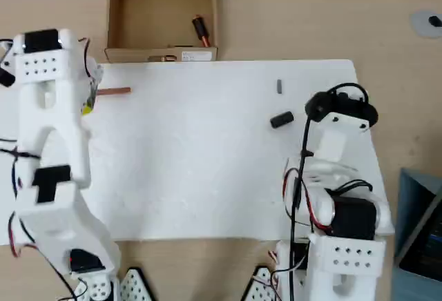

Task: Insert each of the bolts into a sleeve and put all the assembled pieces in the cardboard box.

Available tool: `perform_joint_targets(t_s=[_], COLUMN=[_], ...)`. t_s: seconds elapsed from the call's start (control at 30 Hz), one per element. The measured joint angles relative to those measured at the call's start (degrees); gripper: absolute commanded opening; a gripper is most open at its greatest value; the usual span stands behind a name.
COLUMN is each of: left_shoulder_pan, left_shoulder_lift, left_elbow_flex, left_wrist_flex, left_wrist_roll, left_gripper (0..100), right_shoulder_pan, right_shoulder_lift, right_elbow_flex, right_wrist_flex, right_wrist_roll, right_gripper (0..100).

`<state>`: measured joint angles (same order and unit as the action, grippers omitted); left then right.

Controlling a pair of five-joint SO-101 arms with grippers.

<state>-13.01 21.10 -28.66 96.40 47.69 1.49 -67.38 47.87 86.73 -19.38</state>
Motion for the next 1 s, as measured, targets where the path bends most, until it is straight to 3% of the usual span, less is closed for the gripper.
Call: perform_joint_targets(t_s=[0.2, 1.0], left_shoulder_pan=[-1.2, -1.2], left_shoulder_lift=[10.9, 35.3], left_elbow_flex=[-12.2, -37.4], left_wrist_flex=[0.7, 0.7], left_wrist_roll=[1.0, 1.0], left_gripper=[10, 10], right_shoulder_pan=[0.0, 0.0], right_shoulder_lift=[0.0, 0.0], right_elbow_flex=[0.0, 0.7], right_wrist_flex=[0.0, 0.0], right_wrist_roll=[-0.6, -0.6], right_gripper=[0.9, 0.9])
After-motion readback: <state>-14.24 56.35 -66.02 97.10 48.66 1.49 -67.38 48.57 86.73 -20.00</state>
